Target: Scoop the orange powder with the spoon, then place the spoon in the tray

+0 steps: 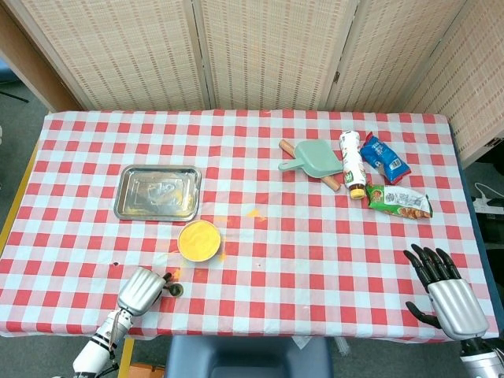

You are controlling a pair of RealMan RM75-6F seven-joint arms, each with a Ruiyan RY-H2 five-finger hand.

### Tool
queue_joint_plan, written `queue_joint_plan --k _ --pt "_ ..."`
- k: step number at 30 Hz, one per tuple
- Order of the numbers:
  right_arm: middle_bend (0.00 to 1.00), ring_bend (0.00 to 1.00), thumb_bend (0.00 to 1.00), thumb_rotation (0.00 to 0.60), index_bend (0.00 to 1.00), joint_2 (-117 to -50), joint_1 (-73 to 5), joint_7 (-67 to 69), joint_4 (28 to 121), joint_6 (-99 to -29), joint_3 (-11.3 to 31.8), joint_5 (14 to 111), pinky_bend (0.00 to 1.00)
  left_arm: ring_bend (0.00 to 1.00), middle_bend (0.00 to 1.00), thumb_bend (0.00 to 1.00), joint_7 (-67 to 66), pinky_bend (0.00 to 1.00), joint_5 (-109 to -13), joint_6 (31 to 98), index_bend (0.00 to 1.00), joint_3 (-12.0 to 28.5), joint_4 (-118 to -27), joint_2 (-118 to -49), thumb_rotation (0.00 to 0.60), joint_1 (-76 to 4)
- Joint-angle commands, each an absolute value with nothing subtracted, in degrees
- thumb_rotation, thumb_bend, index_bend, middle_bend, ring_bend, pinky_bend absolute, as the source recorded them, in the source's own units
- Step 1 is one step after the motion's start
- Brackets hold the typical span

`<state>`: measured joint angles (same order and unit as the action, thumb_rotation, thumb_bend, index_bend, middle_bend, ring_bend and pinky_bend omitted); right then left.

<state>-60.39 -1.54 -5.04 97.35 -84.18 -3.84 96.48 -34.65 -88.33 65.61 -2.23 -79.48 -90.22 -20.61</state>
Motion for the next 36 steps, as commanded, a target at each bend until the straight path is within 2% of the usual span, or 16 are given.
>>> queue_joint_plan --k 1,36 --pt "0.0 0.0 0.16 0.6 0.0 -60.44 -1.55 -5.2 97.4 -84.13 -3.84 96.41 0.0 1.0 1.0 0.41 -34.09 1.0 -88.11 65.6 0.5 -2.28 -79.09 -90.5 0.6 -20.67" --pt "0.0 0.0 0.17 0.6 0.0 -60.51 -1.09 -5.5 97.37 -85.17 -4.2 97.02 0.0 1.0 1.0 0.44 -32.41 1.0 -88.45 68.96 0.62 -2.5 -81.52 -88.62 0.6 -20.48"
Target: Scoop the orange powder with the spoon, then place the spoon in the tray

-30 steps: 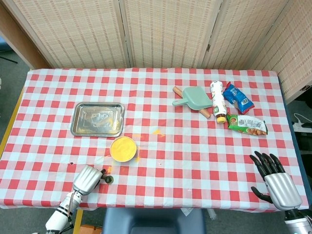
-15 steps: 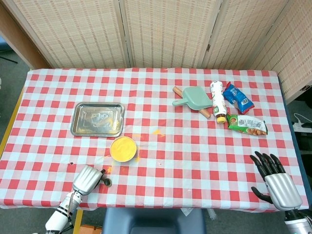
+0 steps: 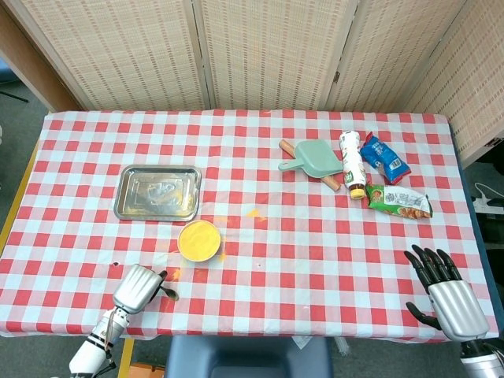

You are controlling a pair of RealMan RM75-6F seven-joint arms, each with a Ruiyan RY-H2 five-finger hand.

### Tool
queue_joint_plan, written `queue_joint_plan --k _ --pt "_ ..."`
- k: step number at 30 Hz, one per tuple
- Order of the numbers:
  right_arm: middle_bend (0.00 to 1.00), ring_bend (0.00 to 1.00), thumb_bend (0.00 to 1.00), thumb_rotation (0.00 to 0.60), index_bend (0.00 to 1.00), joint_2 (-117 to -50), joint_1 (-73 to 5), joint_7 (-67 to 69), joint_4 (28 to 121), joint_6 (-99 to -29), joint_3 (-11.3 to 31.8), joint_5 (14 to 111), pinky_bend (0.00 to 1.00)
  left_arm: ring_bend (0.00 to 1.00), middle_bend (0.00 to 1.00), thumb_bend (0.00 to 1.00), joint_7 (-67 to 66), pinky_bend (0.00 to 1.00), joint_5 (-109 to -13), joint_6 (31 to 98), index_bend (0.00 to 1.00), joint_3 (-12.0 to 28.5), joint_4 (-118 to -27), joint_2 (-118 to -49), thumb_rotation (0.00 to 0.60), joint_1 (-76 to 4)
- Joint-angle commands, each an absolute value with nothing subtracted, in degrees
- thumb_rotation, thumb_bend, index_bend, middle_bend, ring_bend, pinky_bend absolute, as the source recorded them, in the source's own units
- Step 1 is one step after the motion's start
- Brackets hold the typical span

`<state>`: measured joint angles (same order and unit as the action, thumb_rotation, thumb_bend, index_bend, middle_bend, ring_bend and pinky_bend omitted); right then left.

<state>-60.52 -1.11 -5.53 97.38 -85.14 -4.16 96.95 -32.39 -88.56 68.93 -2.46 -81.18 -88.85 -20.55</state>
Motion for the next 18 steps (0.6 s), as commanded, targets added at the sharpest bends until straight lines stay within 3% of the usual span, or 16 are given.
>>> queue_joint_plan --k 1,18 --pt "0.0 0.0 0.17 0.6 0.0 -60.5 -1.07 -5.48 97.35 -85.21 -4.22 97.07 0.0 1.0 1.0 0.45 -32.41 1.0 -88.37 68.94 0.62 -2.51 -81.71 -88.51 0.6 -20.46" --pt "0.0 0.0 0.17 0.6 0.0 -60.33 -0.84 -5.1 97.29 -85.74 -4.25 97.27 0.0 1.0 1.0 0.47 -22.62 1.0 -82.74 64.24 0.69 0.08 -89.75 -83.81 0.6 -22.31"
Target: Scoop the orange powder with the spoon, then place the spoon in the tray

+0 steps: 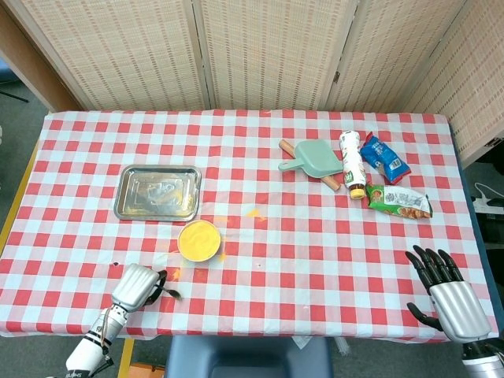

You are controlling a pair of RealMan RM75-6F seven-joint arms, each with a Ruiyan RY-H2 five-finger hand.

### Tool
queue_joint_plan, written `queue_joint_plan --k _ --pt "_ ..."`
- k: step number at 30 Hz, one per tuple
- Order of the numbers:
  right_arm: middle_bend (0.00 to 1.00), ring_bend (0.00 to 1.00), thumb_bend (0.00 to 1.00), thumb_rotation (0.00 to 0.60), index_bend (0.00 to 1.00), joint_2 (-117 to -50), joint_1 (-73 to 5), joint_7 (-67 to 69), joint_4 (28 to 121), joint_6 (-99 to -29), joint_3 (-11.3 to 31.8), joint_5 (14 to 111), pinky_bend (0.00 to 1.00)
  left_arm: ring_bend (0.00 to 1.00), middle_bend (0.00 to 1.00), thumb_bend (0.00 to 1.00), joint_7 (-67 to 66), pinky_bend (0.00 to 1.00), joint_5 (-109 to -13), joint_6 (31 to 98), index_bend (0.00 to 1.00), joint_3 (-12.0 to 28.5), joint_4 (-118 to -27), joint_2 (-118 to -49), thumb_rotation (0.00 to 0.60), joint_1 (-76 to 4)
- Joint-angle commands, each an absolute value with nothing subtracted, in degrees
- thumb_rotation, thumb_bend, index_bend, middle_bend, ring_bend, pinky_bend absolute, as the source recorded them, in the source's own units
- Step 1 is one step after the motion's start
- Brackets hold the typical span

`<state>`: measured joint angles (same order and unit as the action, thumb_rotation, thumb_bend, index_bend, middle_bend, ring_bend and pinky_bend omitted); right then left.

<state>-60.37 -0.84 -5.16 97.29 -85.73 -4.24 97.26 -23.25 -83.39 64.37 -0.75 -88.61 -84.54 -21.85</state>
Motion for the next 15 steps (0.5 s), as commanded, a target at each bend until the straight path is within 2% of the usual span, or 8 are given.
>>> queue_joint_plan --k 1,8,15 --pt "0.0 0.0 0.17 0.6 0.0 -60.26 -0.84 -4.99 97.3 -85.74 -4.25 97.27 0.0 1.0 1.0 0.46 -22.72 1.0 -82.53 64.38 0.69 0.58 -90.4 -83.54 0.6 -22.56" --pt "0.0 0.0 0.17 0.6 0.0 -59.87 -0.83 -4.02 97.13 -85.94 -4.1 97.03 0.0 1.0 1.0 0.47 -24.03 1.0 -81.47 66.49 0.7 4.57 -92.56 -83.9 0.6 -24.23" --pt "0.0 0.0 0.17 0.6 0.0 -59.6 -0.86 -3.24 97.06 -86.02 -3.62 96.16 0.0 1.0 1.0 0.48 -25.6 1.0 -82.97 72.31 0.75 8.7 -84.59 -91.96 0.6 -26.07"
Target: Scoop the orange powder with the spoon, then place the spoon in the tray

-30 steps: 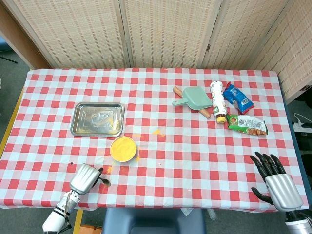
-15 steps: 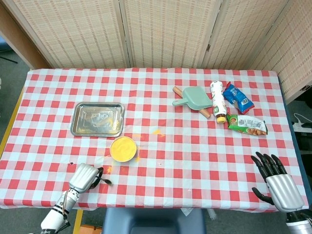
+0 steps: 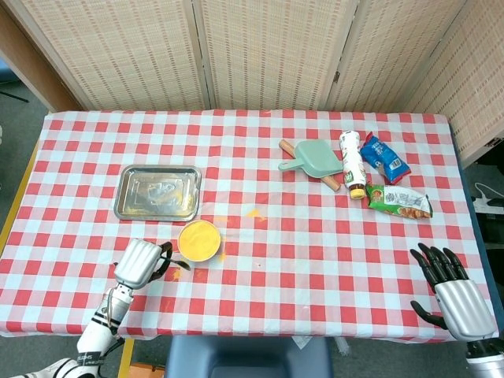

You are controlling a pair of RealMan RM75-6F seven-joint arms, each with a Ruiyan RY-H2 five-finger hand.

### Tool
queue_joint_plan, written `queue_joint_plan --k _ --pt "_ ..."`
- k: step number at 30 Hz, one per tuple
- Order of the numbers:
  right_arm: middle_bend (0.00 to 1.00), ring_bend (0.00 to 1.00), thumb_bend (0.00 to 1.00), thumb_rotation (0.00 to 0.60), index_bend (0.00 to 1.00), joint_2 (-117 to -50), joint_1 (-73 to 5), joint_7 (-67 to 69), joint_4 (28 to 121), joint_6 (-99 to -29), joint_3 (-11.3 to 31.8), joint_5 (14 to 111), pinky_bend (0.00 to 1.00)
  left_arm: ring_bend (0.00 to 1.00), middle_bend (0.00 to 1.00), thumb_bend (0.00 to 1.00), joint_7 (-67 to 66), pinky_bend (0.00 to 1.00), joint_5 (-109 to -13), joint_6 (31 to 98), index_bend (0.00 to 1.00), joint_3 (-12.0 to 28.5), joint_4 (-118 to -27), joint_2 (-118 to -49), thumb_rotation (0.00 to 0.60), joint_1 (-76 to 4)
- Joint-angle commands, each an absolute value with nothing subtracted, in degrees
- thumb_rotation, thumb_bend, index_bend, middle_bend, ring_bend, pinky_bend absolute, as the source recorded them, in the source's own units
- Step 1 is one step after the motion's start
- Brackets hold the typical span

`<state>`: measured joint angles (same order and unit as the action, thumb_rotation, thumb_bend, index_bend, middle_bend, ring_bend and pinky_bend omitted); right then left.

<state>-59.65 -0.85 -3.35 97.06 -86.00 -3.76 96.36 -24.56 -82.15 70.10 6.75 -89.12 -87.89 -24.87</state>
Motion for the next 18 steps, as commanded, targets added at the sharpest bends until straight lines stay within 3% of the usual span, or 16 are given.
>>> queue_joint_plan --k 1,18 --pt "0.0 0.0 0.17 0.6 0.0 -59.56 -0.87 -3.18 97.07 -85.98 -3.57 96.02 0.0 1.0 1.0 0.48 -26.04 1.0 -83.15 72.65 0.75 9.05 -82.98 -93.19 0.6 -26.51" --pt "0.0 0.0 0.17 0.6 0.0 -59.64 -1.52 -3.59 97.16 -84.16 -2.46 93.03 0.0 1.0 1.0 0.49 -31.74 1.0 -83.44 75.16 0.76 12.12 -65.51 -104.92 0.6 -32.03"
